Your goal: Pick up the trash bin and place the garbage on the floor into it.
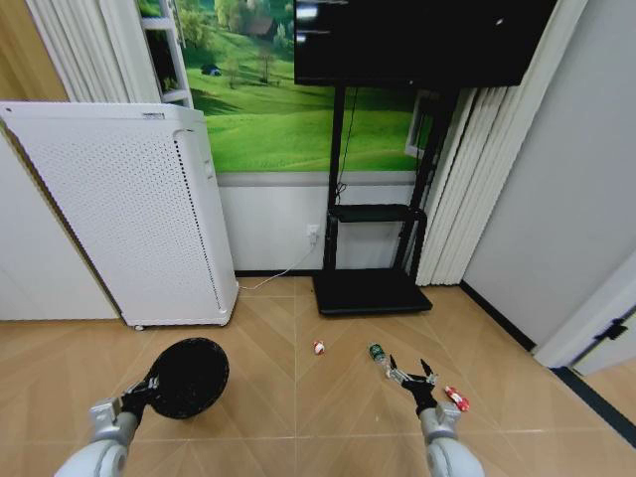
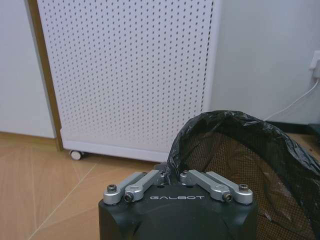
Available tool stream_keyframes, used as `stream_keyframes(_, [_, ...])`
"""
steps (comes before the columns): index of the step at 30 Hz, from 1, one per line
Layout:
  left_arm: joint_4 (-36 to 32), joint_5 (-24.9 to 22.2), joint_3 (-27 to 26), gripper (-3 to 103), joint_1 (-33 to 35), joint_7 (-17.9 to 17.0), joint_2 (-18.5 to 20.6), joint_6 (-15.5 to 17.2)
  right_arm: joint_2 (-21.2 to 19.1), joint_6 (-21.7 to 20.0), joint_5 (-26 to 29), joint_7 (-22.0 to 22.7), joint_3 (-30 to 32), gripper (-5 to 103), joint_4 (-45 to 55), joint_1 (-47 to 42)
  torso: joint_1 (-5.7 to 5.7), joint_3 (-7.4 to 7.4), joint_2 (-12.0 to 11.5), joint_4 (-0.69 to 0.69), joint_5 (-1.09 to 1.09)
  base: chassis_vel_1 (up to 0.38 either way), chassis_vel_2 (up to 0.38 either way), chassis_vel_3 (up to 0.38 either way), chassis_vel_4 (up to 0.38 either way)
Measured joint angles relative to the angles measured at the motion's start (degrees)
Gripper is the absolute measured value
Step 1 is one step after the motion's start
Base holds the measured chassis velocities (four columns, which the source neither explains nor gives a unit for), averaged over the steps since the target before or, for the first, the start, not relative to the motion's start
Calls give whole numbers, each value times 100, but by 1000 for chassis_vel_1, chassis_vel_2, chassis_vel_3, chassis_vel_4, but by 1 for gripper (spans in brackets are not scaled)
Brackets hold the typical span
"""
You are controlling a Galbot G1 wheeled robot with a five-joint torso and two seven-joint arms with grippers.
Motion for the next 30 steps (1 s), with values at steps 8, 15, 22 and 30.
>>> stream_keyframes(8, [74, -80, 224, 6, -480, -36, 61, -304, 126, -284, 73, 288, -9, 100, 446, -76, 0, 0, 0, 0, -1, 0, 0, 0, 0])
stream_keyframes(15, [55, -150, 501, 6, -846, -35, 56, -567, 151, -956, 447, 328, -55, 100, 1054, -189, 0, 0, 0, 0, 0, 0, 0, 0, 0])
stream_keyframes(22, [-101, -148, 818, 6, -1032, -23, 14, -649, 152, -1507, 689, 188, -16, 100, 1409, -276, 0, 0, 0, -1, -1, 0, 0, 0, 0])
stream_keyframes(30, [-736, -133, 1329, 6, -979, -344, 39, -499, 215, -1822, 626, 209, -16, 100, 1596, -144, 0, -1, 1, 1, 0, 0, 0, 0, 0])
